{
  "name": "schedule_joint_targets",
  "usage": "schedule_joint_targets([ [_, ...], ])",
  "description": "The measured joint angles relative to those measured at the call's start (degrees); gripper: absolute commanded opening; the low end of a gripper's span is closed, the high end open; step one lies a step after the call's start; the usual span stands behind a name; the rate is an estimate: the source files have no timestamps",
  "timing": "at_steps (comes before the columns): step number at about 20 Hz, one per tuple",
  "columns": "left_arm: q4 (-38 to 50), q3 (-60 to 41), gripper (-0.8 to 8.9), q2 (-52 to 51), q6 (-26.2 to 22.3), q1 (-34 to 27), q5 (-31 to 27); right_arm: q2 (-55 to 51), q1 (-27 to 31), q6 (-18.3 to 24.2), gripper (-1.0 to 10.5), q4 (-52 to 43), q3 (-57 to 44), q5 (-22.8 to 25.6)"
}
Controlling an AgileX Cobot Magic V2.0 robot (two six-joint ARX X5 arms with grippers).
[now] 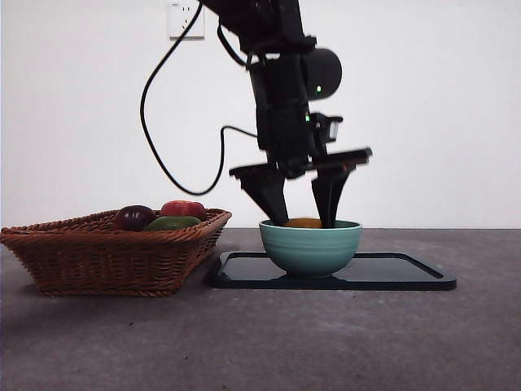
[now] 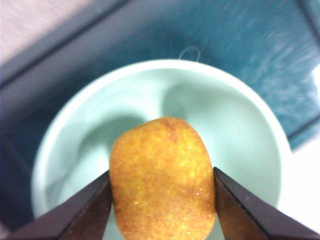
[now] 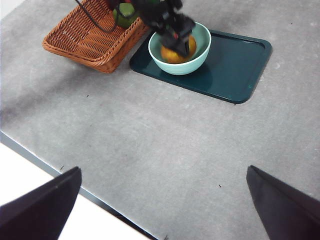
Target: Pick up the wifruite, put it on the bowl, pick up the plate, put it on desk
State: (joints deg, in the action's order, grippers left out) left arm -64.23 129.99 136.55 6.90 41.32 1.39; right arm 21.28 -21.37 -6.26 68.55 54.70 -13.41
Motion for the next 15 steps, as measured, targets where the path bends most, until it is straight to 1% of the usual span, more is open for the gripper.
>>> schedule_joint_targets([
  [3, -5.6, 6.7, 2.67, 0.0, 0.0, 0.0, 0.0, 0.0, 0.0, 0.0, 5.5, 0.0, 0.0, 0.0],
  [7, -13.4, 14.4, 2.67, -0.2, -1.5, 0.0, 0.0, 0.0, 0.0, 0.0, 5.5, 0.0, 0.0, 0.1],
  [9, -16.8, 14.4, 2.67, -1.0, -1.7, -0.1, 0.0, 0.0, 0.0, 0.0, 5.5, 0.0, 0.0, 0.1],
  [11, -17.1, 14.2, 2.67, -2.6, -1.9, -0.2, 0.0, 0.0, 0.0, 0.0, 5.5, 0.0, 0.0, 0.1],
  [15, -17.2, 11.0, 2.67, -12.4, -2.1, -1.2, 0.0, 0.0, 0.0, 0.0, 5.5, 0.0, 0.0, 0.4],
])
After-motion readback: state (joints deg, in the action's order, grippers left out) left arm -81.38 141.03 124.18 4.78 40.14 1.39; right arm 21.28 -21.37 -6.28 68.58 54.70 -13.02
